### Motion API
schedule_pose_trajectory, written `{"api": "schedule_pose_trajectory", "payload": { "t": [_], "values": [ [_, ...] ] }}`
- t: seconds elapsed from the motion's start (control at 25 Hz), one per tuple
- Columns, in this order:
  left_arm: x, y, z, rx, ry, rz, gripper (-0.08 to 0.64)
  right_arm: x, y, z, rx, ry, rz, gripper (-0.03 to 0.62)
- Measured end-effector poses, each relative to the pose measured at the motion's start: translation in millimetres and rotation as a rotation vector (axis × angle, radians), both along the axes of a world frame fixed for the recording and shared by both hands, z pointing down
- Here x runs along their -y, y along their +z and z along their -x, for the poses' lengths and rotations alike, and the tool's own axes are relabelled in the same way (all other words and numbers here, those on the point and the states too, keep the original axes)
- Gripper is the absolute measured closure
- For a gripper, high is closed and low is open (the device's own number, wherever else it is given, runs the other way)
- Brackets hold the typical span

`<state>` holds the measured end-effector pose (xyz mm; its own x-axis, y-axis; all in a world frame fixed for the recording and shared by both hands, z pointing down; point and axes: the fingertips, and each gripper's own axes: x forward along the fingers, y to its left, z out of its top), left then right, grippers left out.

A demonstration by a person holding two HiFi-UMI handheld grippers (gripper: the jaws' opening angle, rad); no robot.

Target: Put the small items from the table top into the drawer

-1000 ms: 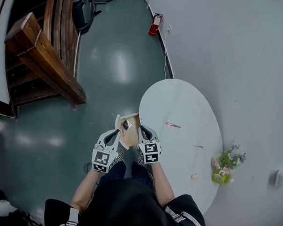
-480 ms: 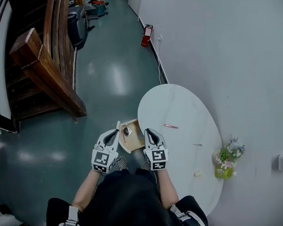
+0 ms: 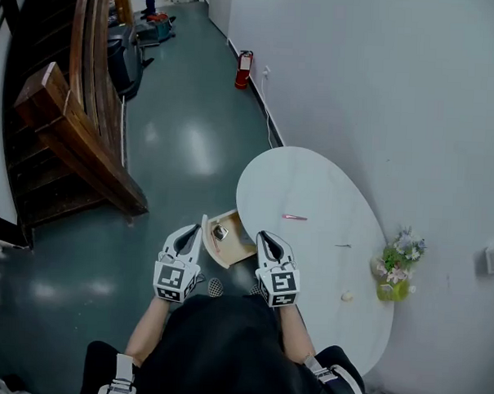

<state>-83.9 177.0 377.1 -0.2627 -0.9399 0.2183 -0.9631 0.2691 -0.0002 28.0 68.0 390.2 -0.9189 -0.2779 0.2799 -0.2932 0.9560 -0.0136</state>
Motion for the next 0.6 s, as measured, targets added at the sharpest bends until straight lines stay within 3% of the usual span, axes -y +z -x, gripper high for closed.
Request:
{"api": "schedule_pose_trajectory", "payload": {
  "t": [0.6],
  "values": [
    [6.8, 0.4, -6.4, 0.006, 0.018, 0.003, 0.538, 3.3, 3.9, -3.0, -0.003, 0.018, 0.007, 0.552]
  ]
}}
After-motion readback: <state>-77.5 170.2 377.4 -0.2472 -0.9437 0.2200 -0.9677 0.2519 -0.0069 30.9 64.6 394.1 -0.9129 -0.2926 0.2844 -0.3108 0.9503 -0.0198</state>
